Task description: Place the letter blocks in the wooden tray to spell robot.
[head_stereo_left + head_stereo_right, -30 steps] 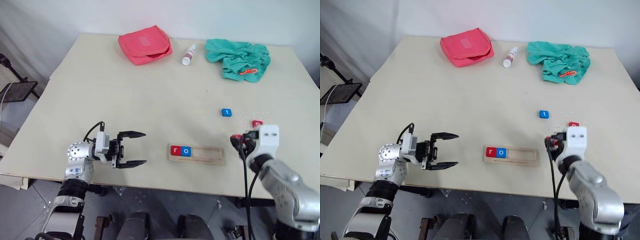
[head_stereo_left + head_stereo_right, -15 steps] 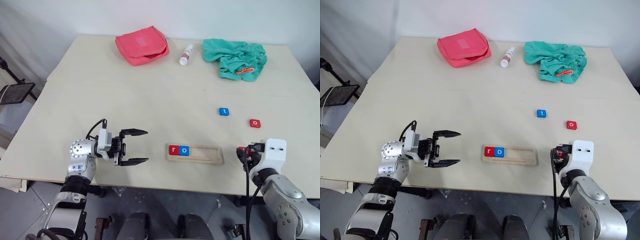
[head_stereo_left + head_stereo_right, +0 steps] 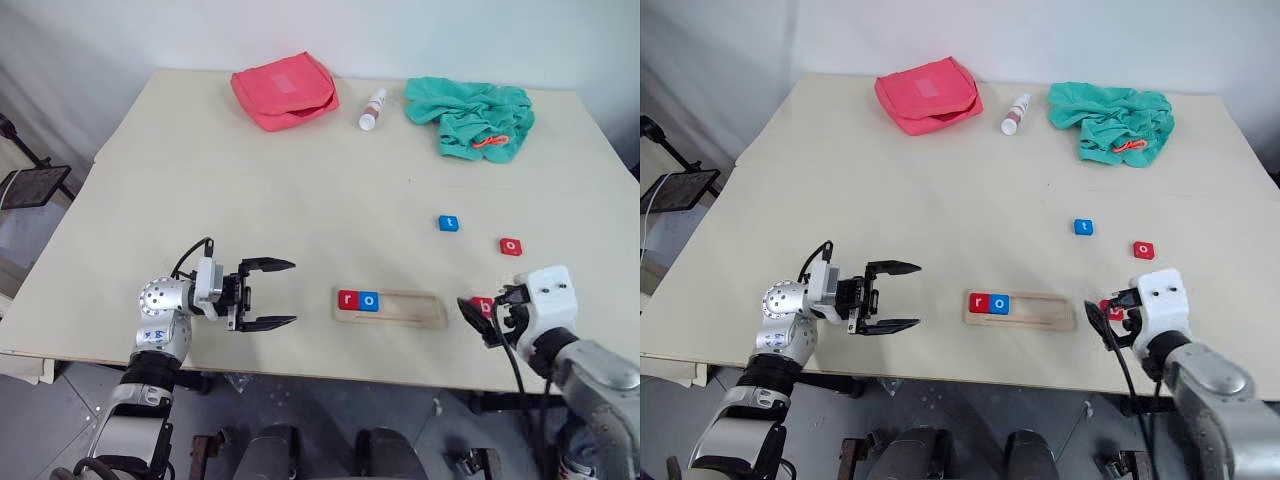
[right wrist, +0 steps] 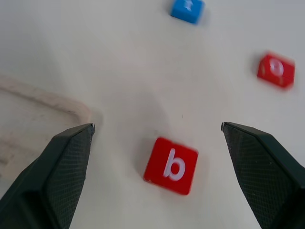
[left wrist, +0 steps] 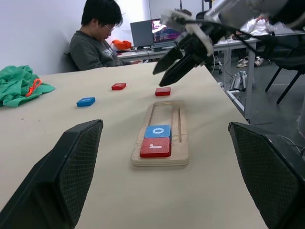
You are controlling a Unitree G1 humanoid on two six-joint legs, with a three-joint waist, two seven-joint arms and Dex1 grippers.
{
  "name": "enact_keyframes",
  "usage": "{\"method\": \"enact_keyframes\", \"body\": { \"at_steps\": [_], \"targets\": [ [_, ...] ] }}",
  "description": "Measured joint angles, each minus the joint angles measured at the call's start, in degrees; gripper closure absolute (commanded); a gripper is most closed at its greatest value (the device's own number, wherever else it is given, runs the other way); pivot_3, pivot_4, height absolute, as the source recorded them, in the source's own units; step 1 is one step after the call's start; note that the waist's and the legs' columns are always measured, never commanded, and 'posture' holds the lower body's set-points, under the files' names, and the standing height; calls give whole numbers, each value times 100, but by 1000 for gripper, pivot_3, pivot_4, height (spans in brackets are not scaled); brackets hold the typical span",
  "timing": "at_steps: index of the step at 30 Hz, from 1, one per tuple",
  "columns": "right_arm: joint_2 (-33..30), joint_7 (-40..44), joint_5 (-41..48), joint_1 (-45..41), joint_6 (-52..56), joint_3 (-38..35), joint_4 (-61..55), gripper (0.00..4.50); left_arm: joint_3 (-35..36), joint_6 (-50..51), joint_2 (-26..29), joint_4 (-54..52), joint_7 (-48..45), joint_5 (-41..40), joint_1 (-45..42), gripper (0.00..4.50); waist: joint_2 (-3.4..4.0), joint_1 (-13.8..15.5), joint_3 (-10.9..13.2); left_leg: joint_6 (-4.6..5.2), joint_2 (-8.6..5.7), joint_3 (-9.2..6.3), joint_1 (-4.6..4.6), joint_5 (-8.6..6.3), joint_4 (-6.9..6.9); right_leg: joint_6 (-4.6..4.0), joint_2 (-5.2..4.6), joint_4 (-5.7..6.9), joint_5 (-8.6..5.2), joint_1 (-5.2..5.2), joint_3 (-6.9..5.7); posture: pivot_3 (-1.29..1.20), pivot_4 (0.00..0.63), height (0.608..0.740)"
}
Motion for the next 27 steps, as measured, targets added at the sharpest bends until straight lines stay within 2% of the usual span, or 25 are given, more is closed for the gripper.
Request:
{"method": "enact_keyframes", "body": {
  "at_steps": [1, 6, 11, 16, 22, 25, 27],
  "targets": [
    [-160, 178, 19, -21, -47, 17, 138, 44, 0, -1, -1, -2, 0, 0, 0, 0, 0, 1, 0, 0, -2, 3, 0, 0, 1, 0, -1, 0, 0, 0, -1, 0, 150, 740],
    [-1836, 1974, -30, -501, -890, 335, 1398, 44, 8, -23, -10, -7, 0, 0, 5, 0, -1, 0, 1, 8, -1, 18, 0, 2, 1, 1, -2, -14, 0, 1, -9, 0, 150, 740],
    [-2624, 3492, -435, -1251, -2134, 1254, 2816, 44, 19, -66, -29, -35, 1, -1, 61, 0, -3, -2, 2, 7, 1, 17, -1, 1, 3, 1, -4, -16, 1, 3, -18, 0, 150, 740],
    [-2721, 4552, -1006, -2025, -3151, 2128, 4057, 44, 32, -93, -23, -221, 2, -1, 266, 0, -4, -4, 2, 7, 1, 16, -4, 1, 5, 2, -7, -17, 1, 3, -26, 0, 150, 740],
    [-2714, 5135, -1535, -2574, -3759, 2684, 4843, 44, 85, -72, 86, -617, 8, -1, 647, 0, -3, -2, 2, 7, 2, 11, -4, 1, 6, 1, -10, -17, 1, 3, -34, 0, 150, 740],
    [-2609, 5161, -1664, -2671, -3841, 2749, 4989, 605, 105, -39, 103, -727, 10, -1, 707, 0, -3, 4, 2, 7, 2, 11, -6, 1, 11, 1, -12, -17, 1, 4, -34, 0, 150, 740],
    [-2545, 5182, -1670, -2697, -3839, 2746, 4993, 1214, 140, -13, 105, -783, 11, -1, 737, 0, -3, 2, 2, 7, 2, 9, -6, 1, 10, 1, -11, -17, 1, 5, -36, 0, 150, 740]
  ]
}}
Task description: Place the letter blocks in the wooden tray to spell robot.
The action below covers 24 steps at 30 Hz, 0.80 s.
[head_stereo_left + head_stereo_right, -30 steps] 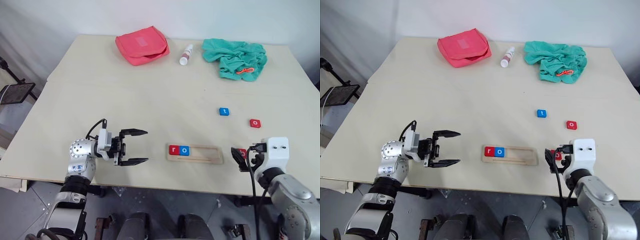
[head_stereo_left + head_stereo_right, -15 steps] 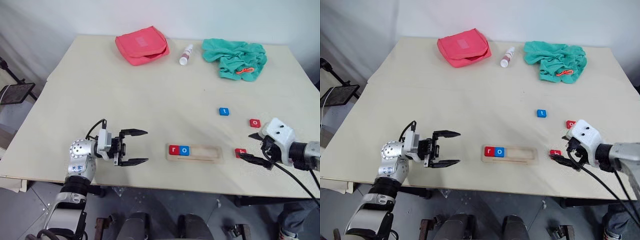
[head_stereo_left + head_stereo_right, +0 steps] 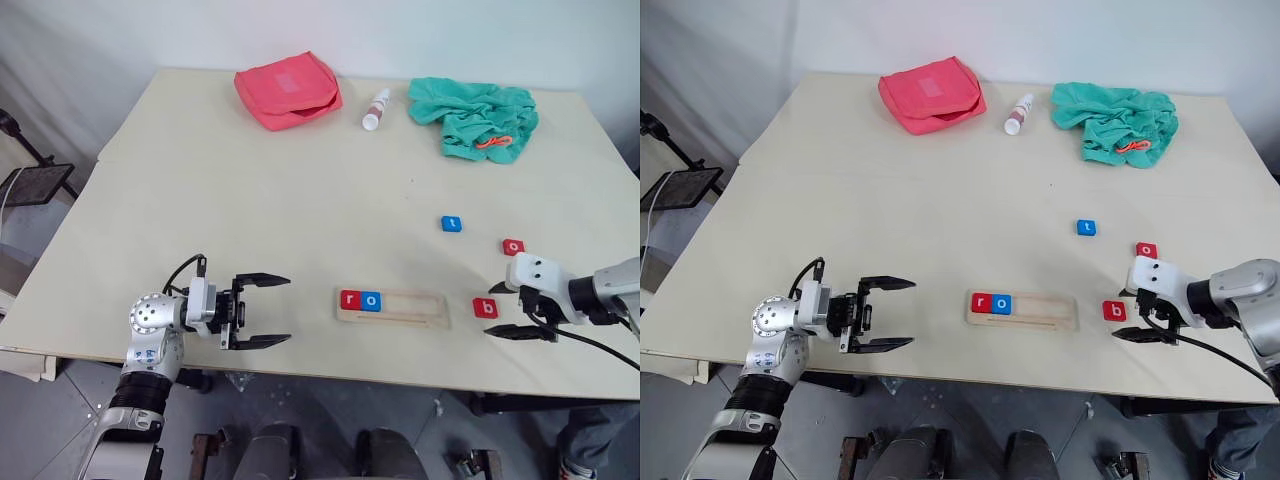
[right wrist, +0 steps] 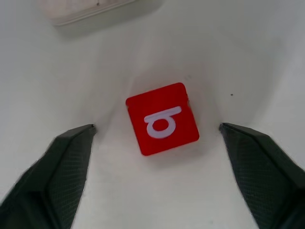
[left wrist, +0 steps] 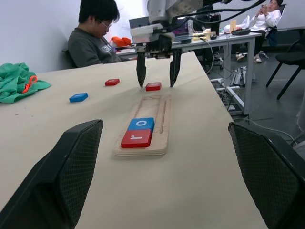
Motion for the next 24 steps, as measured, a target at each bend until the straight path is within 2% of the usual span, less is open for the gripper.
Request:
{"method": "enact_keyframes", "body": {
  "at_steps": [4, 6, 11, 20, 24],
  "targets": [
    [85, -12, 2, -9, 15, -22, -16, 2648, 38, 14, 1, -19, 0, 0, 20, 0, 0, 1, 0, 0, 0, -3, 0, 0, 1, 0, 0, 0, 0, 2, -3, 0, 150, 740],
    [97, -25, 2, -8, 17, -26, -27, 3045, 42, 15, 1, -20, 0, 0, 20, 0, 0, 0, 0, 0, 0, -3, 0, 0, 1, 0, 1, 0, 0, 2, -3, 0, 150, 740],
    [96, -118, -12, -69, 175, -30, -88, 3039, 42, 11, -3, 61, -2, 2, -58, 0, 0, -1, 0, -1, 0, 0, 0, 0, 2, 0, 0, 0, 0, 2, -2, 0, 150, 740],
    [88, -117, 90, -852, 1828, 61, -1340, 3039, 44, -108, -77, 399, -4, 18, -332, 0, 2, 0, 1, -3, 0, -8, -5, 0, 0, 0, 0, 1, 0, -2, -1, 0, 150, 740],
    [606, -221, 307, -1464, 2732, 437, -2245, 3039, 28, -156, -145, 507, -4, 30, -388, 0, 2, -11, 1, -9, 6, -20, -5, 0, 5, 0, 4, 5, 0, -1, 3, 0, 150, 740]
  ]
}}
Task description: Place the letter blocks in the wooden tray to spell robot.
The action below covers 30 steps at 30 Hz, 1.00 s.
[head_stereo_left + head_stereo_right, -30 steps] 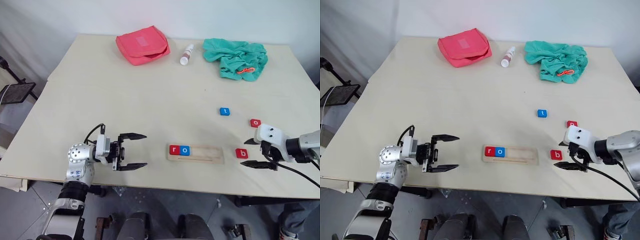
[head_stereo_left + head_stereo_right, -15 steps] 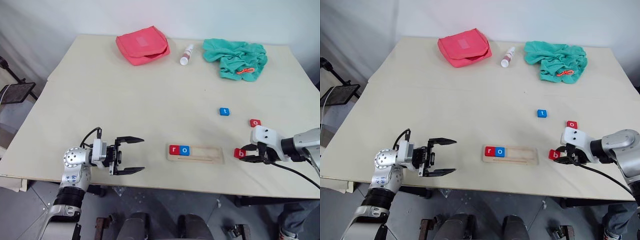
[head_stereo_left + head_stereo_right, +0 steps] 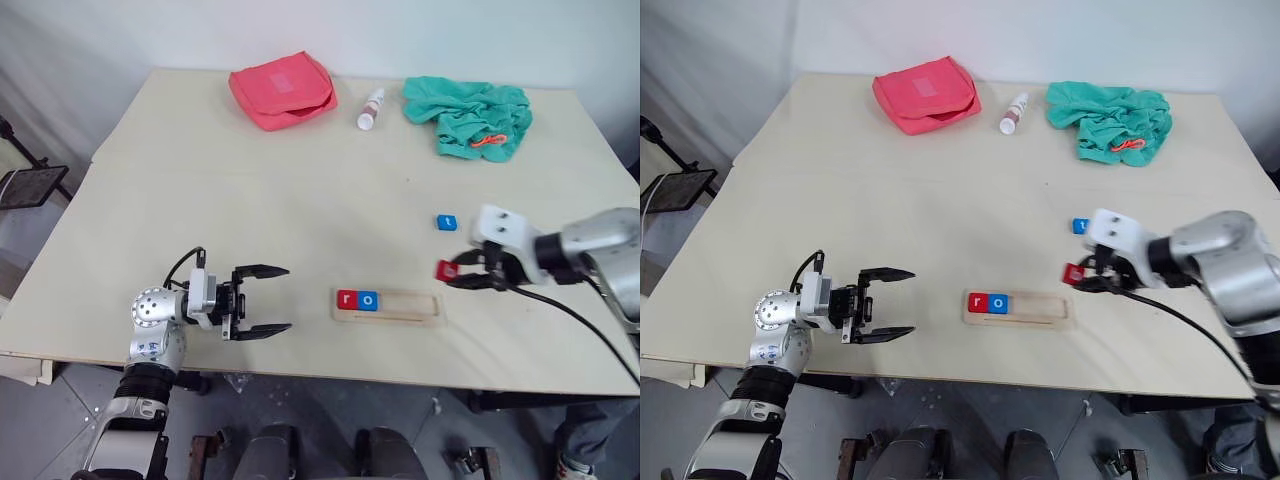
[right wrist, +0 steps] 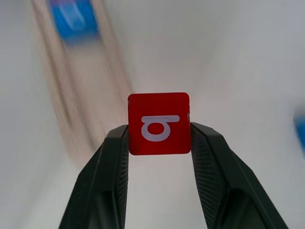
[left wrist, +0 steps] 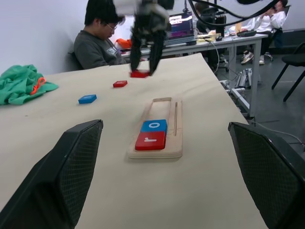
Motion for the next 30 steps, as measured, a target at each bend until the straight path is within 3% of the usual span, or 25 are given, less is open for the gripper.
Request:
{"method": "enact_keyframes", "body": {
  "at_steps": [5, 12, 27, 30],
  "targets": [
    [411, -243, -73, -121, 415, 639, -147, 3039, 9, -52, 32, 5, 0, 2, 11, 0, 0, 23, 0, 1, -16, -31, -16, -2, 12, 0, -6, 6, 0, -1, 12, 0, 150, 740],
    [429, -285, -307, -242, 388, 1133, -237, 3039, 9, -55, 74, 1, 0, 4, 55, 0, 0, 1, 0, 0, -16, -35, -17, -2, 11, 0, -5, 9, 0, -1, 5, 0, 150, 740],
    [614, -426, -314, -239, 438, 1409, -491, 3039, 8, -56, 74, -110, 2, 5, 130, 0, 0, -1, 0, 0, -16, -36, -17, -2, 11, 0, -4, 11, 0, -1, 0, 0, 150, 740],
    [612, -427, -343, -201, 405, 1511, -491, 1969, 8, -55, 74, -182, 2, 6, 171, 0, 0, -1, 0, 0, -16, -36, -17, -2, 11, 0, -5, 11, 0, -1, 0, 0, 150, 740]
  ]
}}
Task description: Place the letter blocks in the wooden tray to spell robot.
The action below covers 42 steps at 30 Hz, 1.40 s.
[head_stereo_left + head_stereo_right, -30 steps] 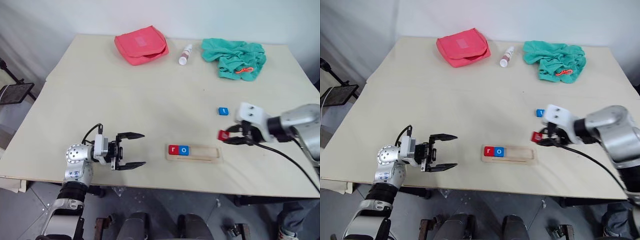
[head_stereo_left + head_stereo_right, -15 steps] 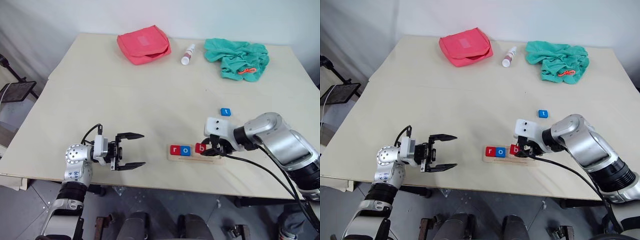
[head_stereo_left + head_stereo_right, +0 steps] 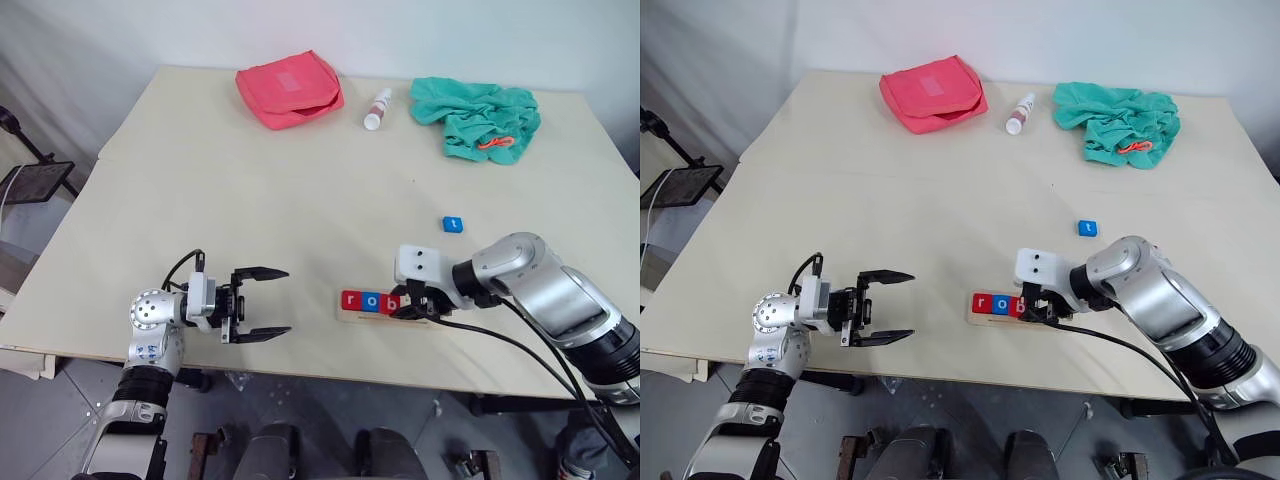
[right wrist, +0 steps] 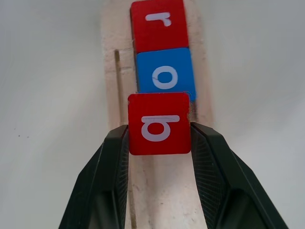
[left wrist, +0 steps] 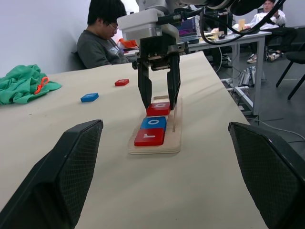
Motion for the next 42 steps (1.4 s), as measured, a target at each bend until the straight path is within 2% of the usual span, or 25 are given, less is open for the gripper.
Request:
{"method": "enact_keyframes", "body": {
  "at_steps": [6, 22, 26, 36, 42],
  "targets": [
    [-21, 14, -92, 55, -46, 23, 1, 14, 0, 0, 0, -17, 0, 0, 46, 0, 0, 0, 0, 0, 0, 0, 0, 0, 0, 0, 0, 0, 0, 0, -1, 0, 150, 740],
    [51, -133, 438, 163, 326, -493, -512, 14, 1, 0, -5, -21, 1, 0, 62, 0, 0, 2, 0, 0, 0, -2, 0, 0, 0, 0, 0, 0, 0, 1, 0, 0, 150, 740],
    [-9, -90, 632, 289, 400, -645, -688, 876, 2, 0, -10, -22, 1, 0, 63, 0, 0, 5, 0, 0, 0, -2, 0, 0, -1, 0, 0, 0, 0, 1, 0, 0, 150, 740],
    [-10, -202, 1052, 392, 720, -793, -928, 4411, 2, 2, -11, -23, 1, 2, 64, 0, 0, 4, 0, 0, 0, -2, 0, 0, 0, 0, 0, 0, 0, 1, 1, 0, 150, 740],
    [8, -331, 1032, 402, 714, -625, -866, 4460, 1, 7, -10, -59, 2, 2, 89, 0, 0, 2, 0, 0, 0, -2, 1, 0, -1, 0, 0, 0, 0, 1, 1, 0, 150, 740]
  ]
}}
